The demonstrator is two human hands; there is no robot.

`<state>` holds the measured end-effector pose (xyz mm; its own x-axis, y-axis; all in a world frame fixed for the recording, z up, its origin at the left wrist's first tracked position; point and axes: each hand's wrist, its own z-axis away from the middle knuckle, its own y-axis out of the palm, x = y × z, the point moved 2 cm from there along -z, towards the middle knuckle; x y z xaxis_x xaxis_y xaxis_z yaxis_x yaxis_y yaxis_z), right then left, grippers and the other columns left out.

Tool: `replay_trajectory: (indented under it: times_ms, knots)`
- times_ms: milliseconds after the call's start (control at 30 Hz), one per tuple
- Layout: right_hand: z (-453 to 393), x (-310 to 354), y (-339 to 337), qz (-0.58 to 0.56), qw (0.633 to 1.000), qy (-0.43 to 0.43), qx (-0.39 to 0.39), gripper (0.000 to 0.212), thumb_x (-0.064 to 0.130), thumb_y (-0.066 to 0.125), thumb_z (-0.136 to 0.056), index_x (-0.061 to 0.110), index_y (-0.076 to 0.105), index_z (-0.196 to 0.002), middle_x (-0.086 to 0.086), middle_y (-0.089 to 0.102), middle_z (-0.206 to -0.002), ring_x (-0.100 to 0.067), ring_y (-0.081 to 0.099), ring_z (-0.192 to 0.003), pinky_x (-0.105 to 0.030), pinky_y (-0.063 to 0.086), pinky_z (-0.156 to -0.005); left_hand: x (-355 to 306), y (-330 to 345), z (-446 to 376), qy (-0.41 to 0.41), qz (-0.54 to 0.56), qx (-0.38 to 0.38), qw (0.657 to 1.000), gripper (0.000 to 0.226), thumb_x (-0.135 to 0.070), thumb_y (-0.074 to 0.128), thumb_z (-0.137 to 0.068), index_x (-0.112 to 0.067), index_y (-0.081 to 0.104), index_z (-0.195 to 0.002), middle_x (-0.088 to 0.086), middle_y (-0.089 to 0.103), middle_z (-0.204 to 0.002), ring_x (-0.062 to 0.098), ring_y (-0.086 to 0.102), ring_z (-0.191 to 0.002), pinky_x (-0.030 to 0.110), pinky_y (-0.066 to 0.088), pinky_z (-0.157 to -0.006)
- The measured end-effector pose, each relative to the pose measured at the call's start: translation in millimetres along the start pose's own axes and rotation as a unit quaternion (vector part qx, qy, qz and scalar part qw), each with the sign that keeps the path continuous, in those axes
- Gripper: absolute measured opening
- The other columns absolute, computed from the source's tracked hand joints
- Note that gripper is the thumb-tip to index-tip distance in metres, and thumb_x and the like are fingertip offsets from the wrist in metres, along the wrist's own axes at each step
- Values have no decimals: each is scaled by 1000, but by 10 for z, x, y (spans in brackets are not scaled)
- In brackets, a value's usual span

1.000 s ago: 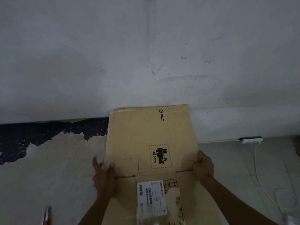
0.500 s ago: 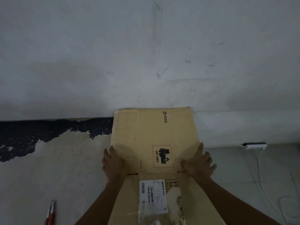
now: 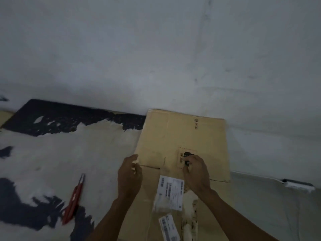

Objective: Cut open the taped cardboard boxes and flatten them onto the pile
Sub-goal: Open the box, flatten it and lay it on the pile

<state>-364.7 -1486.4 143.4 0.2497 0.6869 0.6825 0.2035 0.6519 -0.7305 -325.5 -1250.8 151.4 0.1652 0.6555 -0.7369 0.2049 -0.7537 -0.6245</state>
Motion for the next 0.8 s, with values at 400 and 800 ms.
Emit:
replay_trajectory:
  times_ms: [400,800]
  knots:
    - [605,1411,1225,-40,969,-152,193,18,8,62,-90,14,70,-105,-4,67,-109,-21,62,-103,-38,52,-92,937,-1600,793,-154,7,-145,977,24,8,61,-89,-5,68,-109,3,68,-80,16,62,-61,33,50,-52]
    - [1767,3305,2904,-49,933,-199,297,19,2,66,-85,18,71,-92,6,67,-82,-9,65,-75,-31,56,-72,2565,-3643,1479,-259,14,-164,952,25,0,61,-92,-19,66,-107,-3,67,-76,17,67,-64,44,59,-62]
